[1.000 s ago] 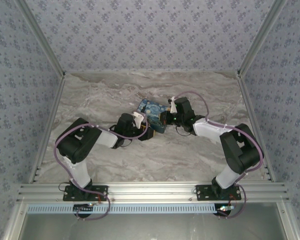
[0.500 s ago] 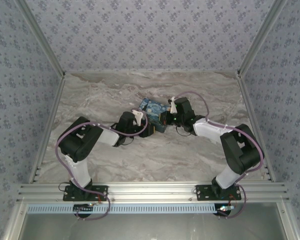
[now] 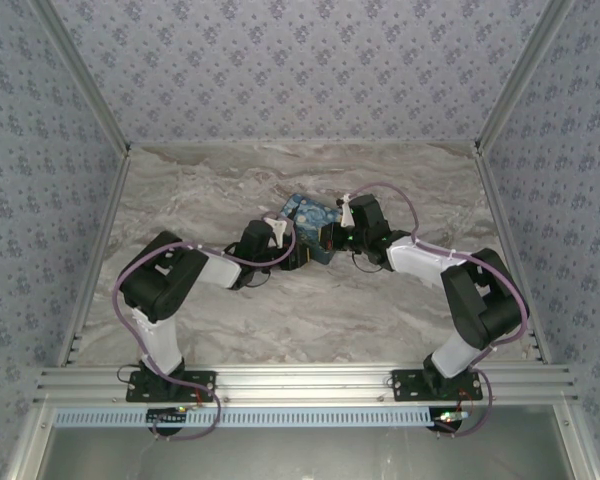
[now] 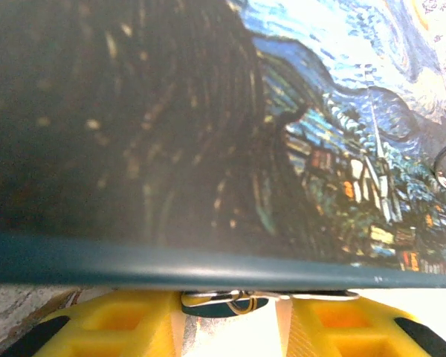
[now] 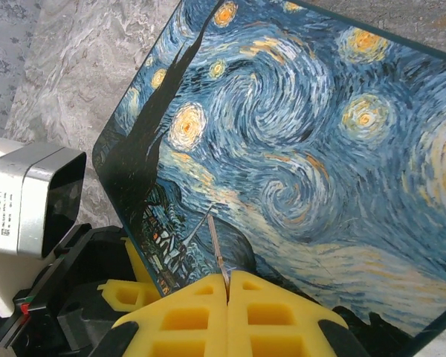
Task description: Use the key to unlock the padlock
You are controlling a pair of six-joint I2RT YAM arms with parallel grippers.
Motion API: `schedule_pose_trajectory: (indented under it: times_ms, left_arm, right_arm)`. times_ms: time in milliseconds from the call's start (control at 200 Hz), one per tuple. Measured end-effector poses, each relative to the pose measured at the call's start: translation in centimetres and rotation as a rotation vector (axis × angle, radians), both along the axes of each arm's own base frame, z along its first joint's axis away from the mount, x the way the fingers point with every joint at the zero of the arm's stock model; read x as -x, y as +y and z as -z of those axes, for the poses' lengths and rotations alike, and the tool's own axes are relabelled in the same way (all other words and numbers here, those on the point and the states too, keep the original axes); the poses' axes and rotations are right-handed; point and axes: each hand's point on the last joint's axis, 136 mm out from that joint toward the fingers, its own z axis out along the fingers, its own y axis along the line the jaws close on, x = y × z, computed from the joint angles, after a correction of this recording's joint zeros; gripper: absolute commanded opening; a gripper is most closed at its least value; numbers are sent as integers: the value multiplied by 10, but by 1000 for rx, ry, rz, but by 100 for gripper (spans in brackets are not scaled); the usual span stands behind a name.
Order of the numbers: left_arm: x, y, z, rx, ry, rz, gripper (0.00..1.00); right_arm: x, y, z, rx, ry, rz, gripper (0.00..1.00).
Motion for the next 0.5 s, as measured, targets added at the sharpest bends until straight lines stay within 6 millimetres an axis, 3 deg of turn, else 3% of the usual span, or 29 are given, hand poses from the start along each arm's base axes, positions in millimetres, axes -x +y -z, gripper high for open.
schedule_pose_trajectory:
  times_ms: [340, 500]
  left_arm:
    - [0, 0, 0, 8, 14, -9, 27]
    - [0, 0, -1, 16, 30, -19, 26]
  right_arm:
    - [4, -2, -5, 23, -11, -5, 0]
    - [10, -9, -25, 29, -73, -4, 0]
